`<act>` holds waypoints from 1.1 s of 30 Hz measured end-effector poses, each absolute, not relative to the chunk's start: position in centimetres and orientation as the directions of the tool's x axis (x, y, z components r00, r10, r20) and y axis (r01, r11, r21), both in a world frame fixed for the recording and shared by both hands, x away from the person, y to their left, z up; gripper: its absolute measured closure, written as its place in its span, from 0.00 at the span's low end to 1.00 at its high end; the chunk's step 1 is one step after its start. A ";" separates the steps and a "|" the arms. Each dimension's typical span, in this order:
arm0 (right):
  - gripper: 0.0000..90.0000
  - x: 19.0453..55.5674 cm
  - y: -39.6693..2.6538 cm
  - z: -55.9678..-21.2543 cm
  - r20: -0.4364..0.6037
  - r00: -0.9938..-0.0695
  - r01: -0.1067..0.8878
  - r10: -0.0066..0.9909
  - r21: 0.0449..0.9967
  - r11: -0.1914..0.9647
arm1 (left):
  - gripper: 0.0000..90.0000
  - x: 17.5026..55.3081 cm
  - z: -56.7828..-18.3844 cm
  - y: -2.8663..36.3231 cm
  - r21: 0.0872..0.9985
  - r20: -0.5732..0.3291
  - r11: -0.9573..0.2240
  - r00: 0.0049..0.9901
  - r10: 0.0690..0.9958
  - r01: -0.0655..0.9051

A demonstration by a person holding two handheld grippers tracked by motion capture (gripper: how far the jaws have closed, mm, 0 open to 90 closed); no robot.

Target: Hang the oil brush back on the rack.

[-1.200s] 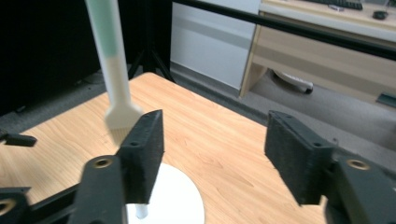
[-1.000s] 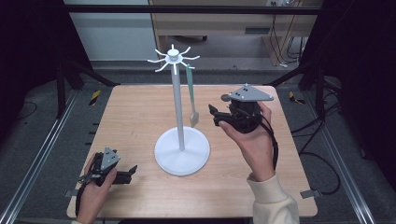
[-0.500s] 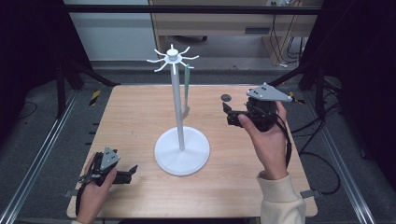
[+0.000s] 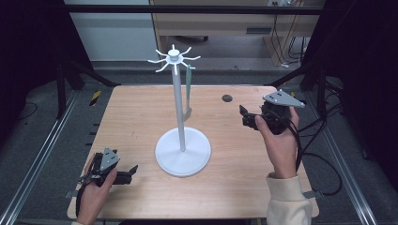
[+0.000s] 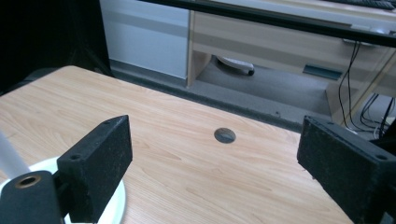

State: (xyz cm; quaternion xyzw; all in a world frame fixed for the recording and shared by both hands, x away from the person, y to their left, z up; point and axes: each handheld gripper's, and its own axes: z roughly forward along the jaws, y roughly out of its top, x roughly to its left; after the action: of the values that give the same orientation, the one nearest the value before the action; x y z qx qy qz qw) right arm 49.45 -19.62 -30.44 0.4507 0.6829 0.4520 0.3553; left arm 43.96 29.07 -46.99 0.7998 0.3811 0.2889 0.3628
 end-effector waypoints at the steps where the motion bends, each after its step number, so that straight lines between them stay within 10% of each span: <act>1: 0.12 49.6 -19.8 -30.7 -0.080 -0.338 0.299 0.938 0.936 0.188 | 0.03 44.0 -47.0 29.1 0.802 0.186 -0.446 0.543 0.819 0.398; 33: 0.10 52.7 -20.6 -38.8 -0.057 -0.356 0.492 0.933 0.837 0.239 | 0.03 44.0 -46.9 29.4 0.801 0.196 -0.444 0.524 0.829 0.402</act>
State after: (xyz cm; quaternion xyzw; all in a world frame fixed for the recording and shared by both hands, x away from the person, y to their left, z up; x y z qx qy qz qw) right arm 52.68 -20.63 -38.79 0.4872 0.7312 0.3784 0.2911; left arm 43.98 29.41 -46.94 0.7959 0.3867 0.2973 0.3586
